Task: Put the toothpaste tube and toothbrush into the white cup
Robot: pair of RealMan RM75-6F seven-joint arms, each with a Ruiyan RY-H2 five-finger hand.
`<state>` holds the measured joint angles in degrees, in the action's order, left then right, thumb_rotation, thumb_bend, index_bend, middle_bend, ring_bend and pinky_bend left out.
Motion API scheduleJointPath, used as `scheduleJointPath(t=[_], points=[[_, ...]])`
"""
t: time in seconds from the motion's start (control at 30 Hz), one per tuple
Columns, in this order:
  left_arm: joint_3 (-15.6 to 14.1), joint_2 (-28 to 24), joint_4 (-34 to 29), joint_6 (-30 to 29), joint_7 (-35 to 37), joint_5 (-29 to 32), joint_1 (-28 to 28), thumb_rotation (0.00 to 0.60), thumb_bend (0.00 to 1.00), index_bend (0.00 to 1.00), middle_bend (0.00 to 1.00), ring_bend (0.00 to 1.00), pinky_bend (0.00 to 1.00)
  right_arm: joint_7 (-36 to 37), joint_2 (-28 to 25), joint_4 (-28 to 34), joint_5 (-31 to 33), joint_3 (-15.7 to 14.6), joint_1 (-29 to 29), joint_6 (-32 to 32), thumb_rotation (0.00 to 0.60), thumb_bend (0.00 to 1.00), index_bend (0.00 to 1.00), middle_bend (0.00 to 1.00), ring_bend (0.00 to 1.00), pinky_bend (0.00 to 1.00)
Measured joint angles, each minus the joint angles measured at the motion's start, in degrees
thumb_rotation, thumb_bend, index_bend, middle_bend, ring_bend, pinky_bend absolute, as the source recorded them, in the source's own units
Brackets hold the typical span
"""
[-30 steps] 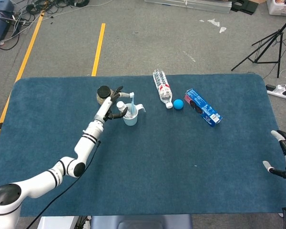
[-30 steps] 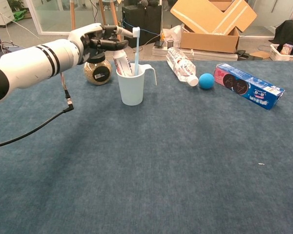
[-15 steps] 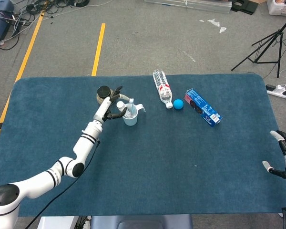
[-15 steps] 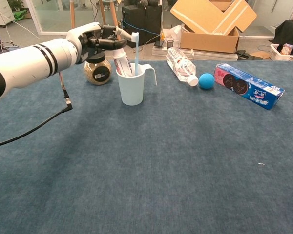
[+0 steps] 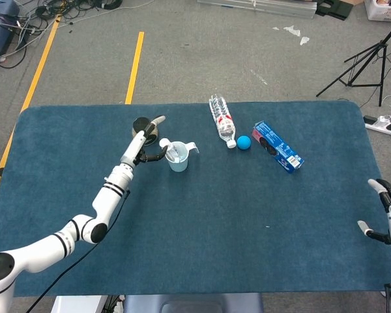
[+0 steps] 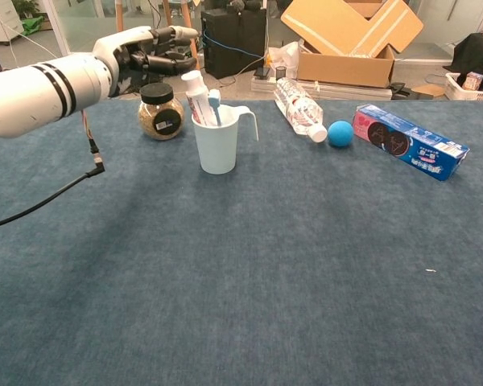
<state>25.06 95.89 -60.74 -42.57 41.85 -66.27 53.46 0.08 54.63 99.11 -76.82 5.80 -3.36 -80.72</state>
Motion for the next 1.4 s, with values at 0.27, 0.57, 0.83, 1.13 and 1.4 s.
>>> scheduleJointPath(t=[0.27,0.57,0.83,1.13,1.4], points=[[-0.8,-4.0,-4.5,-1.4,-5.8,0.4,-1.7,0.6,0.42,0.0,0.0,0.0,0.0,-0.5,0.1,0.1,0.0,-0.1,-0.1,0.2,0.6,0.14,0.17,0.13,0.18,0.54],[-4.5,-12.7,-15.7,-5.2,-23.9,1.3,-5.1,0.6,0.42,0.0,0.0,0.0,0.0,-1.4,0.5,0.1,0.0,-0.2,-0.2,0.2,0.6,0.14,0.17,0.13,0.18,0.54],[-9.5,-25.4,-33.5,-11.8,-38.1,2.3,-11.6,0.6,0.42,0.0,0.0,0.0,0.0,-3.2,1.1,0.1,0.3,-0.4,-0.4,0.4,0.6,0.14,0.17,0.13,0.18,0.54],[-17.0,-32.7,-40.4,-26.3,-44.4,-8.2,-22.5,0.6,0.42,0.0,0.0,0.0,0.0,-5.1,1.8,0.0,0.8,-0.5,-0.6,0.5,0.6,0.14,0.17,0.13,0.18,0.54],[-23.2,-34.6,-42.6,-34.5,-47.8,-15.9,-30.4,0.6,0.42,0.0,0.0,0.0,0.0,-6.7,2.5,0.1,0.9,-0.6,-0.7,0.4,0.6,0.14,0.17,0.13,0.18,0.54]])
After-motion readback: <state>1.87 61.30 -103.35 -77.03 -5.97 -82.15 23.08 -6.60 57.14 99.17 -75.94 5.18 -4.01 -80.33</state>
